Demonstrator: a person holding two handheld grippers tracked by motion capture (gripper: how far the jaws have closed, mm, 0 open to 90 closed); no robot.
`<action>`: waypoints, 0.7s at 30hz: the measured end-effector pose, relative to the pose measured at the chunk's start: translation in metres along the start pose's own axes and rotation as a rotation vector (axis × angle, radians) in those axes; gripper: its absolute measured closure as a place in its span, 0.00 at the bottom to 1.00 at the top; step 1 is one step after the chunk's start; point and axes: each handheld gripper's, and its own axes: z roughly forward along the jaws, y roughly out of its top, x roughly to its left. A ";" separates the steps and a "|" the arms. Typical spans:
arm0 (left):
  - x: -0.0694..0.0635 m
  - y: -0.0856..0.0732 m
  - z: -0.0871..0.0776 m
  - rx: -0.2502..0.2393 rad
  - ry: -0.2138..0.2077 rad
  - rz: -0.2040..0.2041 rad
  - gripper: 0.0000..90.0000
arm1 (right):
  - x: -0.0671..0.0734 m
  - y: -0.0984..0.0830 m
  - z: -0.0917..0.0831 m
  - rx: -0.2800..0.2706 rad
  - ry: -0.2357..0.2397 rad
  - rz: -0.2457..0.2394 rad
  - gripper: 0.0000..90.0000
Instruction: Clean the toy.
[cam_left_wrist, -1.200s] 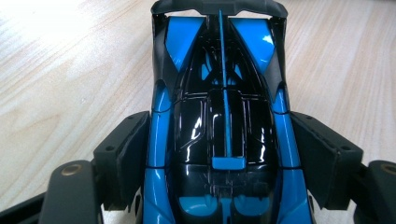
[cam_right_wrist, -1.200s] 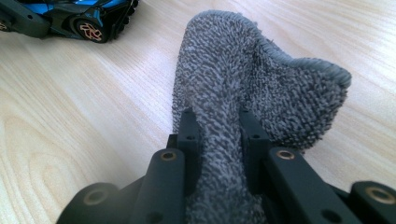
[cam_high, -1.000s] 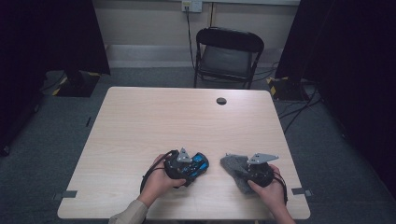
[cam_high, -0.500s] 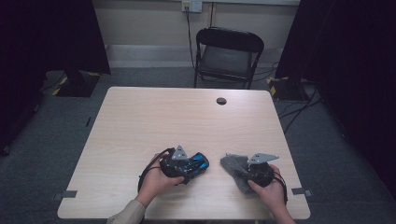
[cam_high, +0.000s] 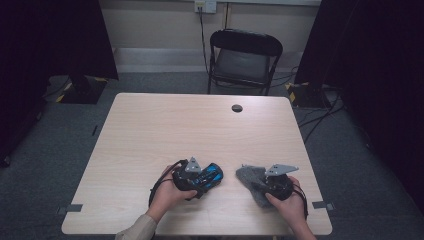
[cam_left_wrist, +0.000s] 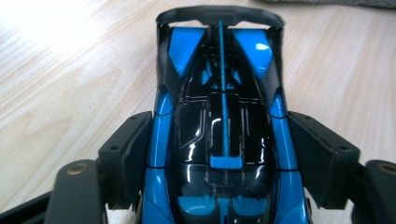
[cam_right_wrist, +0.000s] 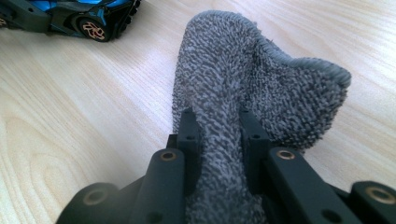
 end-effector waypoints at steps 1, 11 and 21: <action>0.000 0.001 0.002 0.004 0.001 0.001 0.29 | 0.000 0.000 0.000 0.000 0.001 0.000 0.84; -0.005 0.011 0.014 0.024 0.024 -0.010 0.21 | 0.000 0.000 0.000 -0.001 0.001 0.000 0.84; -0.009 0.015 0.015 0.024 0.047 0.013 0.28 | 0.000 0.000 0.000 -0.003 0.001 -0.002 0.84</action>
